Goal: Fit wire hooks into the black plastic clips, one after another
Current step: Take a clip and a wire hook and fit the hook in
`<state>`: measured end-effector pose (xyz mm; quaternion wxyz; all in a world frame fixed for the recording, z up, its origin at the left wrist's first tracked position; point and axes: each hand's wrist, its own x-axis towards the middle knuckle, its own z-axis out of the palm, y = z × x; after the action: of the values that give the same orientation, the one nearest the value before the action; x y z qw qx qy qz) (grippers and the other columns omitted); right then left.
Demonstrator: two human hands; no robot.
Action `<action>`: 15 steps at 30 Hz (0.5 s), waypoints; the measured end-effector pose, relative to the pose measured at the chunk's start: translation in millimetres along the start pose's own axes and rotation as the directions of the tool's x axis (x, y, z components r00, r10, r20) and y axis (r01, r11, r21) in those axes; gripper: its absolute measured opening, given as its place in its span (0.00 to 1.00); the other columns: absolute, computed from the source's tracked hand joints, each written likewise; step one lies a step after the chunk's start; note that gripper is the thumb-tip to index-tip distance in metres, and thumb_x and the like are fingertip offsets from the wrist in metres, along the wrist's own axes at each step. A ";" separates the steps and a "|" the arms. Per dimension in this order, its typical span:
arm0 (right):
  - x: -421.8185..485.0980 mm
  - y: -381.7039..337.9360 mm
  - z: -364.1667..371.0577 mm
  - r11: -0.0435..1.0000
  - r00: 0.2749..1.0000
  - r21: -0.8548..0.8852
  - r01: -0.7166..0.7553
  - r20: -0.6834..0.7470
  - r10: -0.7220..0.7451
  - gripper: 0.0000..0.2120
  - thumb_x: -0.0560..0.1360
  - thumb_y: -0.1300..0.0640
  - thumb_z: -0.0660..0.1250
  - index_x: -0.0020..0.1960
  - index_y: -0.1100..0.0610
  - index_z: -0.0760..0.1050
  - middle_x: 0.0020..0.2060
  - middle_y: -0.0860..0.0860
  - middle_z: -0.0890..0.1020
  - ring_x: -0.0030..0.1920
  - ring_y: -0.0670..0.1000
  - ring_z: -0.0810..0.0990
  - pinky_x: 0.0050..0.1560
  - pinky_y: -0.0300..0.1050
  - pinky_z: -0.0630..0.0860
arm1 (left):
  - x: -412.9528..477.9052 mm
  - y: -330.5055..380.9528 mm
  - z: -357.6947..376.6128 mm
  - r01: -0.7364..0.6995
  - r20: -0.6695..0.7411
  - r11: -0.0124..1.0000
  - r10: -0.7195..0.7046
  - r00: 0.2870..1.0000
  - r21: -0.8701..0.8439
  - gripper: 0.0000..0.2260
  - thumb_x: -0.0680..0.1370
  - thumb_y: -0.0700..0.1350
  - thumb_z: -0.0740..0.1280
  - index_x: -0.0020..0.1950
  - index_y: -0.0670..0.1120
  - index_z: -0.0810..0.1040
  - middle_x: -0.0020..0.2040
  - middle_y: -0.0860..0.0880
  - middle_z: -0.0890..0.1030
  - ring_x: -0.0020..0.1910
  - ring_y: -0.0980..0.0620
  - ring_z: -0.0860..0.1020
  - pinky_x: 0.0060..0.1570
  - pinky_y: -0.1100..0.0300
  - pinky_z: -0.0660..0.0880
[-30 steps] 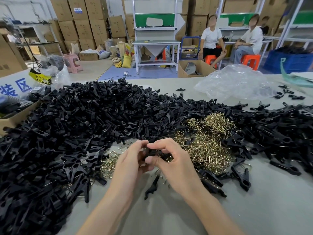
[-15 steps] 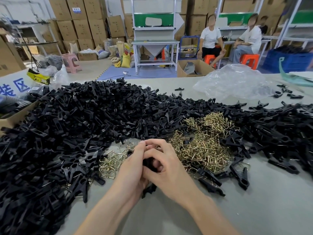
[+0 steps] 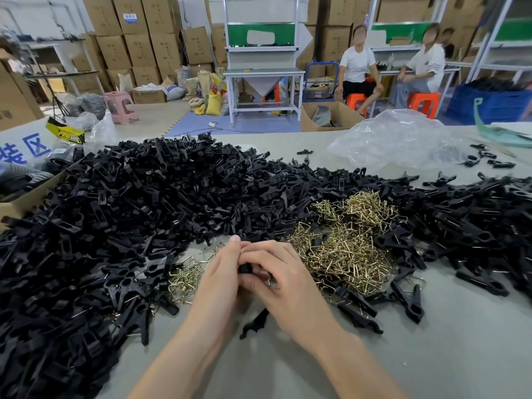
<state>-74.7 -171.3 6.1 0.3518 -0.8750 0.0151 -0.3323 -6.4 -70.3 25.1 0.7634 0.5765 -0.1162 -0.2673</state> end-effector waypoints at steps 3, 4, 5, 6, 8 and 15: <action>1.7 2.2 -6.9 0.998 0.997 -0.052 -0.017 -0.083 0.012 0.12 0.78 0.48 0.69 0.60 0.47 0.79 0.55 0.37 0.80 0.59 0.41 0.74 0.61 0.33 0.70 | 2.7 1.1 -7.1 -0.040 -0.056 0.996 0.045 0.997 0.085 0.12 0.83 0.52 0.62 0.50 0.52 0.85 0.46 0.45 0.84 0.44 0.49 0.82 0.45 0.54 0.78; 1.5 3.4 -9.0 0.997 0.996 -0.075 -0.018 -0.090 0.012 0.13 0.77 0.49 0.71 0.61 0.48 0.80 0.54 0.38 0.81 0.59 0.41 0.75 0.60 0.33 0.70 | 2.9 1.3 -9.0 -0.073 -0.056 0.988 0.081 0.995 0.139 0.10 0.83 0.49 0.62 0.52 0.53 0.84 0.46 0.47 0.84 0.43 0.52 0.82 0.42 0.59 0.78; 1.2 4.1 -10.6 0.994 0.997 -0.107 -0.011 -0.081 0.003 0.13 0.77 0.50 0.71 0.61 0.49 0.80 0.55 0.38 0.81 0.58 0.41 0.75 0.60 0.33 0.71 | 2.4 1.5 -10.1 -0.109 -0.050 0.974 0.122 0.991 0.201 0.09 0.83 0.46 0.63 0.54 0.53 0.83 0.43 0.49 0.84 0.40 0.55 0.82 0.39 0.64 0.78; 0.5 4.3 -11.4 0.989 0.998 -0.150 0.004 -0.063 -0.014 0.14 0.77 0.51 0.71 0.62 0.49 0.79 0.55 0.39 0.81 0.58 0.42 0.76 0.60 0.34 0.71 | 1.3 1.6 -10.7 -0.144 -0.039 0.953 0.160 0.986 0.268 0.09 0.83 0.44 0.63 0.55 0.53 0.82 0.41 0.51 0.84 0.38 0.57 0.82 0.36 0.68 0.76; 0.1 4.3 -11.8 0.968 0.998 -0.246 0.046 -0.031 -0.055 0.15 0.79 0.52 0.70 0.64 0.51 0.79 0.56 0.41 0.81 0.57 0.44 0.76 0.60 0.35 0.72 | -0.3 1.1 -10.4 -0.200 -0.008 0.907 0.219 0.976 0.370 0.10 0.83 0.42 0.62 0.57 0.54 0.80 0.39 0.52 0.84 0.36 0.60 0.80 0.34 0.71 0.73; -1.7 9.1 -20.9 0.974 0.989 -0.172 -0.145 -0.063 0.136 0.16 0.79 0.49 0.69 0.66 0.48 0.77 0.55 0.40 0.80 0.54 0.39 0.77 0.56 0.34 0.73 | -6.2 3.7 -9.1 -0.284 0.043 0.868 0.293 0.955 0.407 0.11 0.84 0.46 0.60 0.62 0.58 0.77 0.47 0.53 0.86 0.46 0.58 0.84 0.43 0.67 0.77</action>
<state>-86.5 -190.4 10.5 0.2953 -0.8907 0.1151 -0.3260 -6.1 -58.8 26.6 0.6584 0.7020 -0.2464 -0.1142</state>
